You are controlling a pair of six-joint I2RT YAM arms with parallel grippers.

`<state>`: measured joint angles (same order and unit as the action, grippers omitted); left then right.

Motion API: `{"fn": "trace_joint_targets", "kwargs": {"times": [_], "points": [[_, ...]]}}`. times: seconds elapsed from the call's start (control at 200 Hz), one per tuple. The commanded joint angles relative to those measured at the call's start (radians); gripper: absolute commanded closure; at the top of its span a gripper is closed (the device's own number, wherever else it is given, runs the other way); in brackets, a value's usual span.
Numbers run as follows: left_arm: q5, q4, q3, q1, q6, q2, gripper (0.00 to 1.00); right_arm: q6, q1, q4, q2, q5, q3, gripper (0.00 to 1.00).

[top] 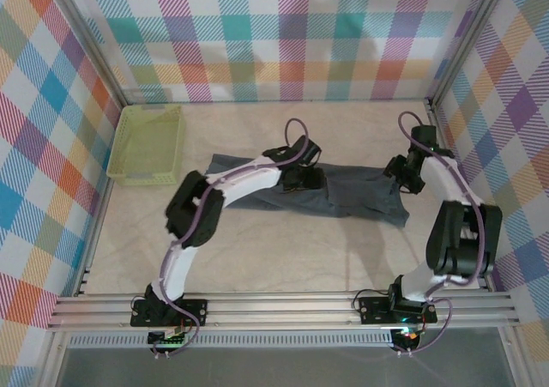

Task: Fold the inside-out t-shirt

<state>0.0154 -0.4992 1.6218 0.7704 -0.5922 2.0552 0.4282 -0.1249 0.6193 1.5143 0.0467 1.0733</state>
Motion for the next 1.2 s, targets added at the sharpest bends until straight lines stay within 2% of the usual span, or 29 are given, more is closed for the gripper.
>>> {"fn": "trace_joint_targets", "kwargs": {"times": [0.0, 0.065, 0.15, 0.345, 0.515, 0.59, 0.77, 0.875, 0.97, 1.125, 1.2], "points": [[0.069, 0.025, -0.151, -0.072, 0.064, -0.156, 0.25, -0.013, 0.022, -0.054, -0.069, -0.167, -0.082, 0.37], [0.078, 0.056, -0.243, -0.119, 0.066, -0.206, 0.25, -0.025, 0.055, -0.092, -0.074, -0.246, -0.097, 0.39], [0.063, 0.099, -0.35, -0.197, 0.061, -0.251, 0.25, -0.014, 0.1, -0.082, -0.028, -0.259, -0.071, 0.43], [0.041, 0.206, -0.533, -0.329, 0.06, -0.319, 0.22, 0.053, 0.103, -0.089, 0.177, -0.129, -0.011, 0.51], [0.009, 0.26, -0.625, -0.424, 0.044, -0.306, 0.18, 0.076, 0.052, -0.087, 0.344, -0.044, 0.079, 0.51], [0.004, 0.267, -0.664, -0.46, 0.032, -0.315, 0.17, 0.069, 0.021, -0.072, 0.383, -0.06, 0.122, 0.51], [0.023, 0.25, -0.705, -0.48, 0.053, -0.373, 0.13, 0.023, 0.015, -0.029, 0.346, -0.059, 0.165, 0.35], [-0.012, 0.231, -0.677, -0.48, 0.066, -0.396, 0.11, 0.0, 0.015, -0.009, 0.268, -0.075, 0.147, 0.24], [-0.025, 0.176, -0.635, -0.48, 0.08, -0.417, 0.09, -0.033, 0.015, 0.026, 0.198, -0.033, 0.137, 0.15], [-0.013, 0.118, -0.571, -0.48, 0.097, -0.429, 0.08, -0.079, 0.012, 0.109, 0.198, 0.078, 0.16, 0.07], [-0.005, 0.111, -0.555, -0.482, 0.092, -0.422, 0.08, -0.083, 0.01, 0.127, 0.238, 0.089, 0.17, 0.05]]}}
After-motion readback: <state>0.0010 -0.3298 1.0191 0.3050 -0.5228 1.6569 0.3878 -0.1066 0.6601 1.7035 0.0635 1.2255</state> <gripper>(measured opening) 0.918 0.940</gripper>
